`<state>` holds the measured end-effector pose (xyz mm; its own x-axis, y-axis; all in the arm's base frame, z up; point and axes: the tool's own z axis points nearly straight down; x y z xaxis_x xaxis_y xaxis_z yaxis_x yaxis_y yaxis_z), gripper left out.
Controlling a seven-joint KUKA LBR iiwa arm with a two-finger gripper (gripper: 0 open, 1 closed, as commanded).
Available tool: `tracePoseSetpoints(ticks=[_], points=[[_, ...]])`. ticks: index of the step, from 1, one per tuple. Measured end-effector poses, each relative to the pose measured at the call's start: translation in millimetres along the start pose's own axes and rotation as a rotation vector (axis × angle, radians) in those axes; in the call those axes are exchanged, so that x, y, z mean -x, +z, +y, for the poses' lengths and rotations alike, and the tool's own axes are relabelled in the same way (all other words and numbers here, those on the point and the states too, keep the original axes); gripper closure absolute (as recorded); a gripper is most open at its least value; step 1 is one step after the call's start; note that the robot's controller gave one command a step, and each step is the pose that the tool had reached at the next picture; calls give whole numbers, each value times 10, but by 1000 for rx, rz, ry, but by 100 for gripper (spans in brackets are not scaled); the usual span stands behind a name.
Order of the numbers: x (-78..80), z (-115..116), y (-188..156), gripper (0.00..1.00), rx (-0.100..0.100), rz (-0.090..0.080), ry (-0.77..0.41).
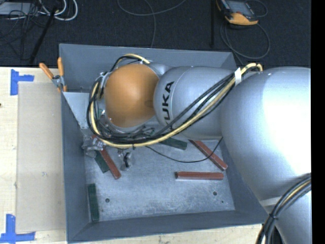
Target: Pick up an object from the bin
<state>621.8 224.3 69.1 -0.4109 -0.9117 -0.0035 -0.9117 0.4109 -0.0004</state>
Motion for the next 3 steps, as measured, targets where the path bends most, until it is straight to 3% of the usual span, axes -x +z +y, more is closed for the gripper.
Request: tracePoseSetpoints(ticks=[1, 2, 3], points=[[-51, 79, -10, 0, 1, 1, -372], [-42, 72, -33, 100, 0, -3, -368], [-31, 70, -273, 100, 0, -1, -364]])
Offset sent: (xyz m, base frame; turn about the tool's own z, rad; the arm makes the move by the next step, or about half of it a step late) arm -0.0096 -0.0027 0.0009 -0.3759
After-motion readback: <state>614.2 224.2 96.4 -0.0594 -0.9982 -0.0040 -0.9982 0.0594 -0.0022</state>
